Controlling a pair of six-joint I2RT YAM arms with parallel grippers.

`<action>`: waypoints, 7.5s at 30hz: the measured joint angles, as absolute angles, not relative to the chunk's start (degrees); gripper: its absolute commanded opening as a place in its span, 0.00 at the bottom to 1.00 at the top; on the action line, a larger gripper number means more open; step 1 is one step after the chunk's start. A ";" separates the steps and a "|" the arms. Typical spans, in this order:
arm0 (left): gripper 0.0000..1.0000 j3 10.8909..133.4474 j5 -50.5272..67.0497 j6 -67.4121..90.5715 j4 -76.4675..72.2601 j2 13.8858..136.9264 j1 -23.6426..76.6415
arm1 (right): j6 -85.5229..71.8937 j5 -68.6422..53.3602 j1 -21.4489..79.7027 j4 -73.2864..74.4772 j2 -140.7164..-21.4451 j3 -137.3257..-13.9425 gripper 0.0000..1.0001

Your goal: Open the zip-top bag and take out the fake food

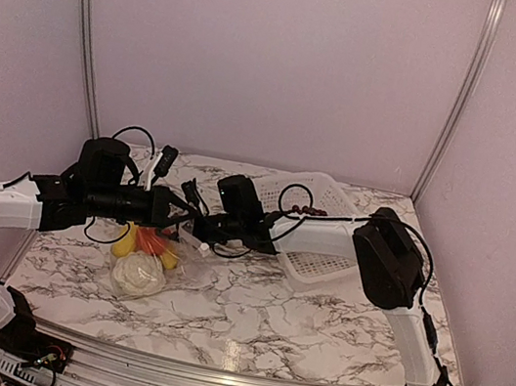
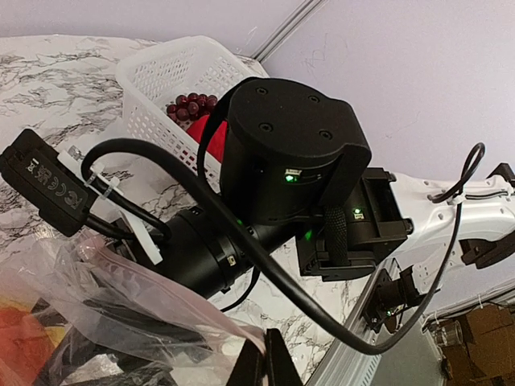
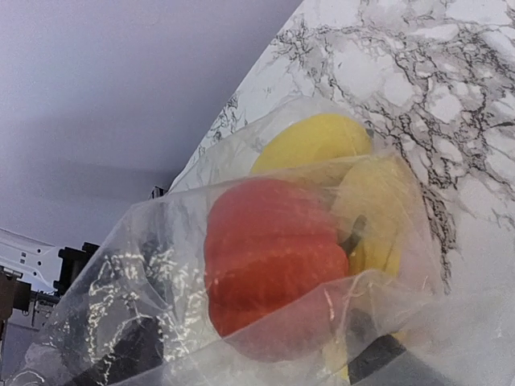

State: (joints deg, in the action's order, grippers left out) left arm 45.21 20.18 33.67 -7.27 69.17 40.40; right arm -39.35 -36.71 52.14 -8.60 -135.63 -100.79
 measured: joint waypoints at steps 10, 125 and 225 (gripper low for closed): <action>0.00 43.03 20.80 33.67 -10.04 69.17 40.21 | -38.79 -31.75 53.23 -5.96 -138.26 -106.72 0.76; 0.00 75.85 23.33 24.36 -4.38 98.65 39.70 | -13.85 -13.04 20.12 16.99 -93.25 -76.90 0.79; 0.00 46.24 11.05 44.58 0.58 91.55 30.09 | -15.22 -13.78 48.14 20.40 -132.46 -99.59 0.36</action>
State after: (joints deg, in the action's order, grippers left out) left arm 46.24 11.05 44.58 0.58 91.55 30.09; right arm -15.22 -13.78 48.14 20.40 -132.46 -99.59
